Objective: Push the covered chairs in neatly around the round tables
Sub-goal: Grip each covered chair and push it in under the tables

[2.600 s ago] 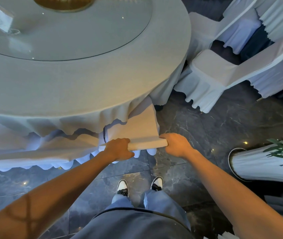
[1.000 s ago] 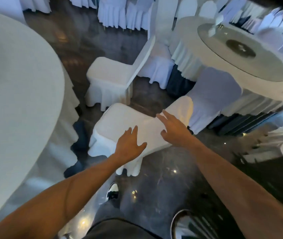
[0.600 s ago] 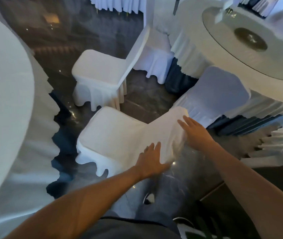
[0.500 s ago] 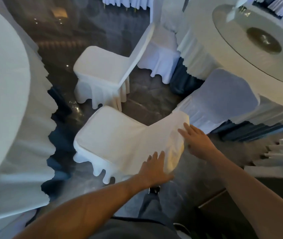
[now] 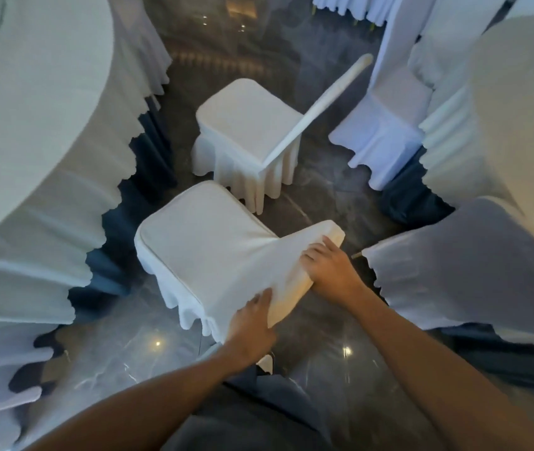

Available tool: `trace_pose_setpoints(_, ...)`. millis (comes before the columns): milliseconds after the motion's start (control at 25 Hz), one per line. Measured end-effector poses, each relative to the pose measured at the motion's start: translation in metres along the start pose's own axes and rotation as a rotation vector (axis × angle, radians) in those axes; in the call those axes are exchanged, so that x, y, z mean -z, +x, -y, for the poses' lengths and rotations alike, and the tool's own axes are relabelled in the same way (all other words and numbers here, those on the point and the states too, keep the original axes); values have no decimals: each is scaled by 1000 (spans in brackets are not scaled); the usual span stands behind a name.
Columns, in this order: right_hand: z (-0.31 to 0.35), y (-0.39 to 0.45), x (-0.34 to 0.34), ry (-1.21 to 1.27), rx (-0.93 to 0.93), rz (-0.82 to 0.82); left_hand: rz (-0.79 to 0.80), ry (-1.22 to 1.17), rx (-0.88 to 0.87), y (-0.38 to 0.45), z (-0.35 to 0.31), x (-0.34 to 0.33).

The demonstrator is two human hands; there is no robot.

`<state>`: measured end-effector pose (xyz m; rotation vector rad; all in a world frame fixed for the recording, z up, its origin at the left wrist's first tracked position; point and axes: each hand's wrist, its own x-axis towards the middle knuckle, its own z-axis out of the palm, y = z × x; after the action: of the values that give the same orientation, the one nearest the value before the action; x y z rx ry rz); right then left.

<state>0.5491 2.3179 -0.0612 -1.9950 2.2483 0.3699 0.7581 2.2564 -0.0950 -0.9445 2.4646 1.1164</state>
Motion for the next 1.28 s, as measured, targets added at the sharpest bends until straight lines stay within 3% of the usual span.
trace_pose_setpoints(200,-31,91,26,28,165,-22,-313,-61,226,48,-13,52)
trace_pose_setpoints(480,-59,242,65,25,337,-74,-559,-75,444,138,15,128)
trace_pose_setpoints(680,-80,341,84,-20,392,-32,-585,-115,552,195,20,184)
trace_pose_setpoints(840,-72,401,105,91,366,66,-629,-137,670,214,32,226)
trace_pose_setpoints(1280,-47,456,129,-26,796,23,-831,-280,951,223,24,225)
